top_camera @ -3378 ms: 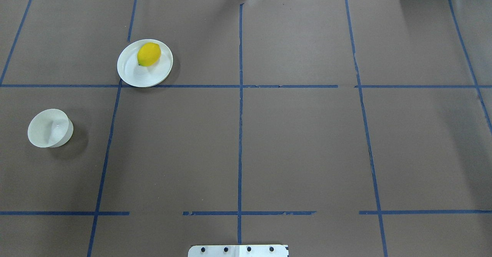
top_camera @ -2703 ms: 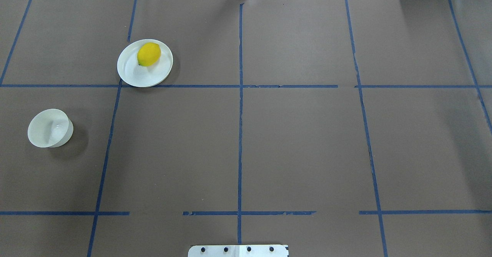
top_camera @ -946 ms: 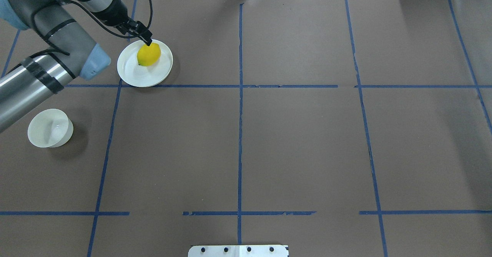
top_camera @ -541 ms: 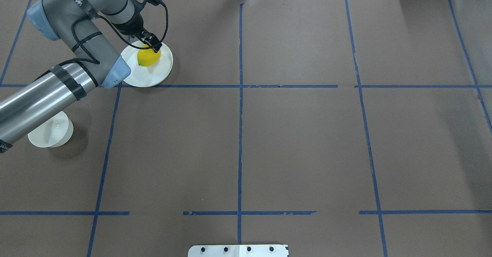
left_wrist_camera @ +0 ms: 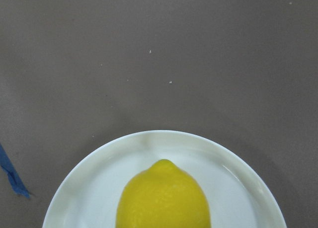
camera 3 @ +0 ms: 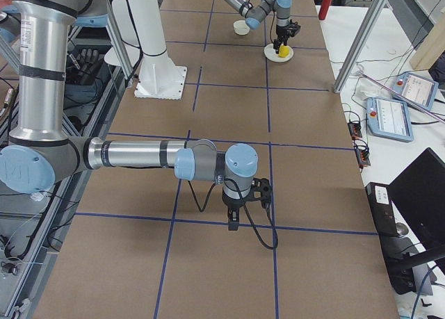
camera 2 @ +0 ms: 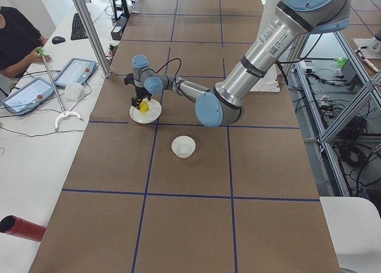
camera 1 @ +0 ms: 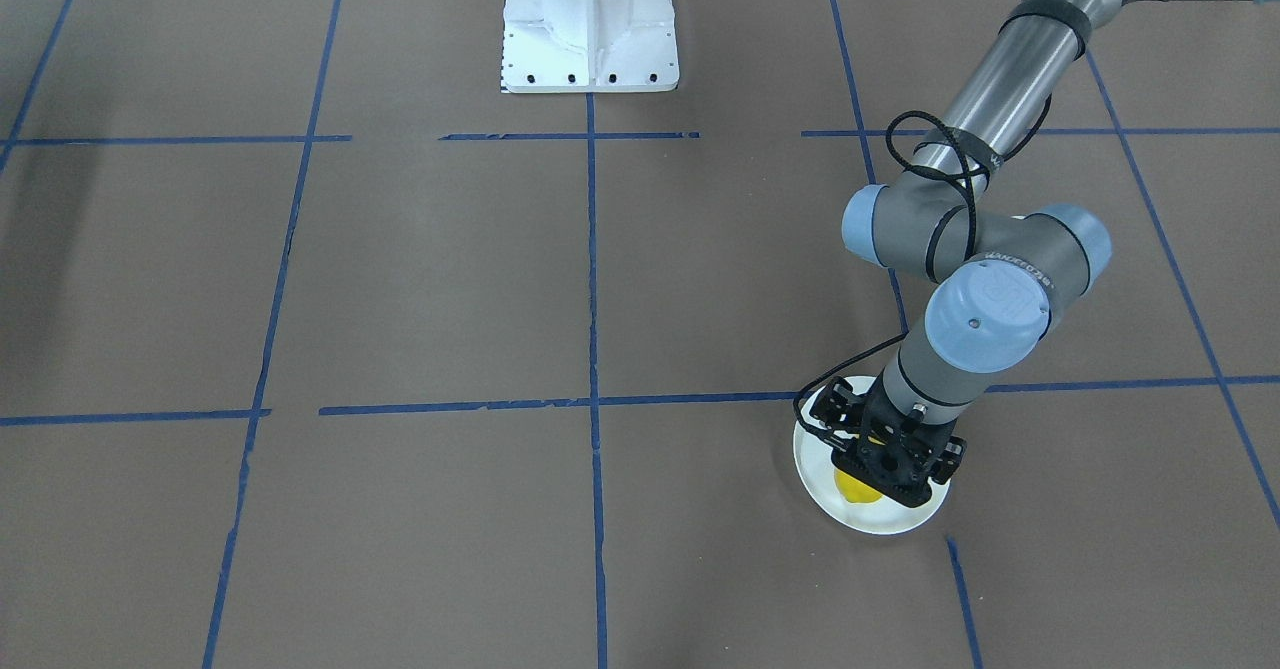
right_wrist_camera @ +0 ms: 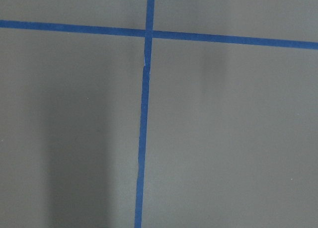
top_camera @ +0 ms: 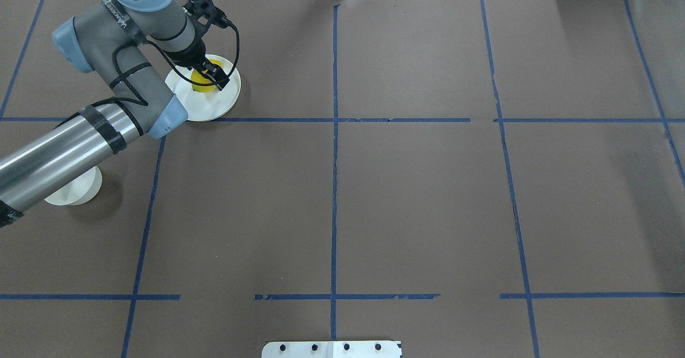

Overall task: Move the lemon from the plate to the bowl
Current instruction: 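Lower the left gripper and close it around the lemon, lifting it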

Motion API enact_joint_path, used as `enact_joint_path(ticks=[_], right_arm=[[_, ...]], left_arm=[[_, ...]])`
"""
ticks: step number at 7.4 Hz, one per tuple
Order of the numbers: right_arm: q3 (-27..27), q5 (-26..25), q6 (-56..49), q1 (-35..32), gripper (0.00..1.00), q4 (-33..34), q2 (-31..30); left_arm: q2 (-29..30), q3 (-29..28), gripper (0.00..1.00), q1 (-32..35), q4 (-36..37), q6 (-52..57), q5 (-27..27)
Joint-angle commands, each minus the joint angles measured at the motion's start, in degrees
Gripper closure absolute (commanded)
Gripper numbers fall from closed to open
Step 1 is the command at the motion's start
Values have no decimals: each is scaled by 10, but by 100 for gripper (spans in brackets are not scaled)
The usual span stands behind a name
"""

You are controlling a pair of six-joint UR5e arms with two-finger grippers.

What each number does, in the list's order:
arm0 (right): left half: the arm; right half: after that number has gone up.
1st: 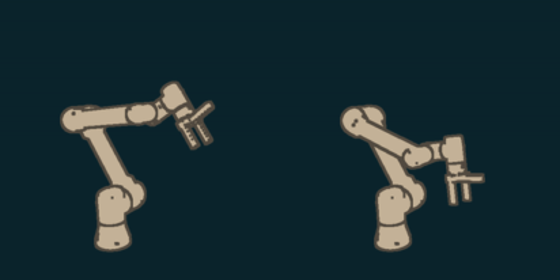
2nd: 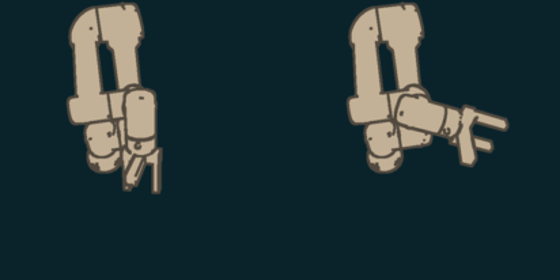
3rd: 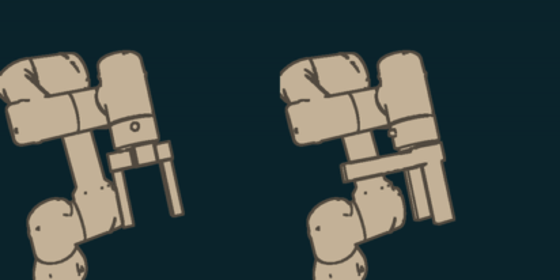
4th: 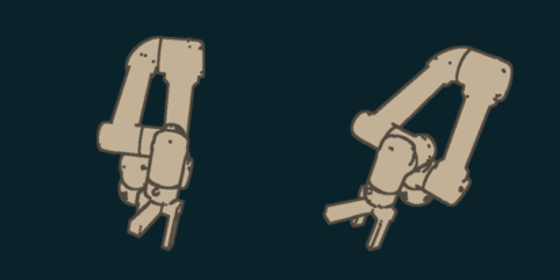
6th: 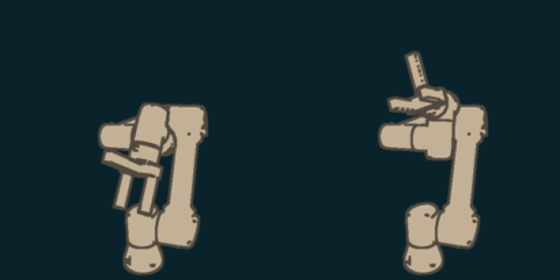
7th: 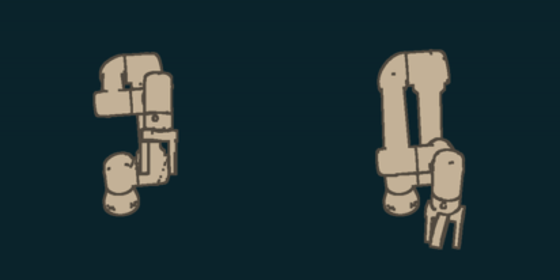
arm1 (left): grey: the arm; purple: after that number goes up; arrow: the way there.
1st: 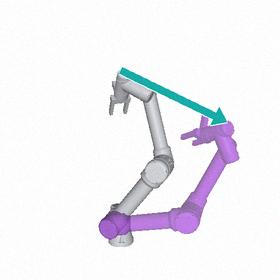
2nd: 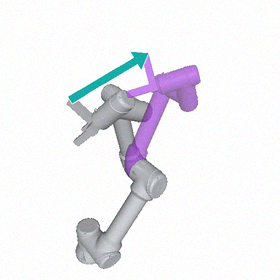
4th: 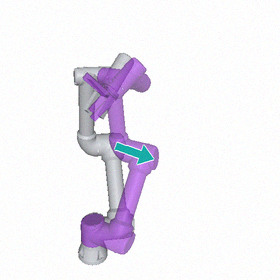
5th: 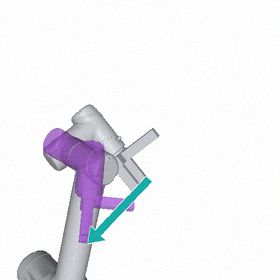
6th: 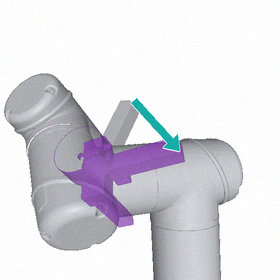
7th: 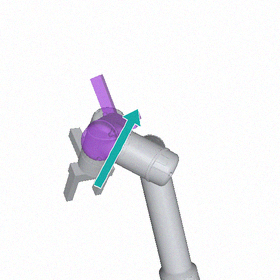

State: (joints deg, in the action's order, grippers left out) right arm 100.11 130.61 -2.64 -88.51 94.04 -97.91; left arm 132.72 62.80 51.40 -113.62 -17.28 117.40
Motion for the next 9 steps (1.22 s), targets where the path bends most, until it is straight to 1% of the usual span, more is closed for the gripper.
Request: enact_joint_path(ticks=[1, 2, 3, 4, 5, 6, 7, 8, 9], right_arm=[[0, 0, 0, 0, 0, 0, 0], [0, 0, 0, 0, 0, 0, 0], [0, 0, 0, 0, 0, 0, 0], [0, 0, 0, 0, 0, 0, 0], [0, 0, 0, 0, 0, 0, 0], [0, 0, 0, 0, 0, 0, 0], [0, 0, 0, 0, 0, 0, 0], [0, 0, 0, 0, 0, 0, 0], [0, 0, 0, 0, 0, 0, 0]], left_arm=[[0, -26, 7, -1, -42, 0, -14], [1, -26, 9, -1, -42, -1, -14], [0, -25, 30, -1, -40, -5, -14], [-1, -22, 60, 0, -34, -6, -12], [-3, 2, 89, 7, -14, -5, -9], [-4, 69, 100, 34, 85, -5, -3], [-29, 170, 100, 57, 204, 0, 7], [-124, 308, 96, 64, 242, 1, 6], [-232, 405, 94, 68, 242, -2, 6]])
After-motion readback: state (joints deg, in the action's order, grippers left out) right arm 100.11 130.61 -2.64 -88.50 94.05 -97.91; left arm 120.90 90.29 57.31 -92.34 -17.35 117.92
